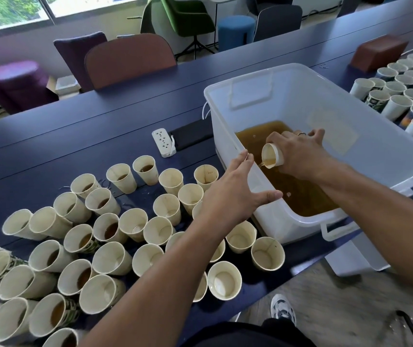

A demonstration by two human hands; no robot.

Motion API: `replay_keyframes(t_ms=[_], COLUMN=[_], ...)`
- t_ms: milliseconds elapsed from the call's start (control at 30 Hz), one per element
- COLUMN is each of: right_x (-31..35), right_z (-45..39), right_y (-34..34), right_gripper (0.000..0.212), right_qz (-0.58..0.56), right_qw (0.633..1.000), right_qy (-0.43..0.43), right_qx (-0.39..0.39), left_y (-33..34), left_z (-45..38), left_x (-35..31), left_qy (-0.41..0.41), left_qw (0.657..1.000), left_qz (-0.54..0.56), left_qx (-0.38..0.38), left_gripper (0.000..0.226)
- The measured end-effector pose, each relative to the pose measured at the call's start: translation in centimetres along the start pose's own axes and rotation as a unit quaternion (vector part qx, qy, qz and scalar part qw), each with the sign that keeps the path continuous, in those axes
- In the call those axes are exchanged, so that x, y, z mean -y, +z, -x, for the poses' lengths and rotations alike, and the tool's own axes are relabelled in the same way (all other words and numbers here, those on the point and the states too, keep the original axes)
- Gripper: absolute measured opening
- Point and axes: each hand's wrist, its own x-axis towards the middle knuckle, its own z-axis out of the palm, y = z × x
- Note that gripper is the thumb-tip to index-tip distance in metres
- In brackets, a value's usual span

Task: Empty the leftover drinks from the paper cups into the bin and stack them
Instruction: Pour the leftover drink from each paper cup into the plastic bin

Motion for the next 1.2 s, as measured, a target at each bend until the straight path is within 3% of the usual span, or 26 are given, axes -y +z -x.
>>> replay_keyframes(t_ms=[267,400,533,667,733,967,1100,1200], right_x=[-0.1,-0.2,0.1,-0.1,0.0,-0.4,-0.1,0.1], right_z=[0.0,-0.1,0.1,0.2,0.2,0.0,-0.2,-0.2], right_y=[0.0,-0.3,-0.4,-0.9,-0.9,-0.7,-0.5,-1.1], right_gripper=[0.058,0.051,0.054,0.050,0.050,0.051,0.050,0.053], right_qz=[0.014,0.029,0.073,0.052,0.056,0.042,0.019,-0.066], right_qw=[1.000,0.997,0.996,0.995,0.996,0.998,0.999,0.995], right_qy=[0.001,0.004,-0.020,0.004,0.003,0.022,0.030,0.070], right_qx=[-0.014,-0.078,-0.043,-0.086,-0.064,-0.036,-0.013,-0.013], left_y=[0.0,-0.1,-0.1,-0.1,0.1,0.3,-0.3,-1.4], left_z=[0.0,0.1,0.2,0.2,0.3,0.0,0.0,0.8], left_x=[0.1,0.0,-0.1,-0.1,0.0,-0.6,-0.3,0.3], left_qy=[0.000,-0.003,0.000,0.004,0.008,0.046,0.050,0.060], left_qw=[1.000,1.000,1.000,1.000,1.000,0.993,0.996,0.996], left_qz=[0.001,-0.001,-0.001,0.006,0.010,-0.053,-0.026,0.029], left_qx=[0.000,0.001,-0.001,-0.002,-0.004,-0.091,-0.073,-0.063], left_gripper=[0.104,0.105,0.104,0.103,0.102,0.075,0.063,0.051])
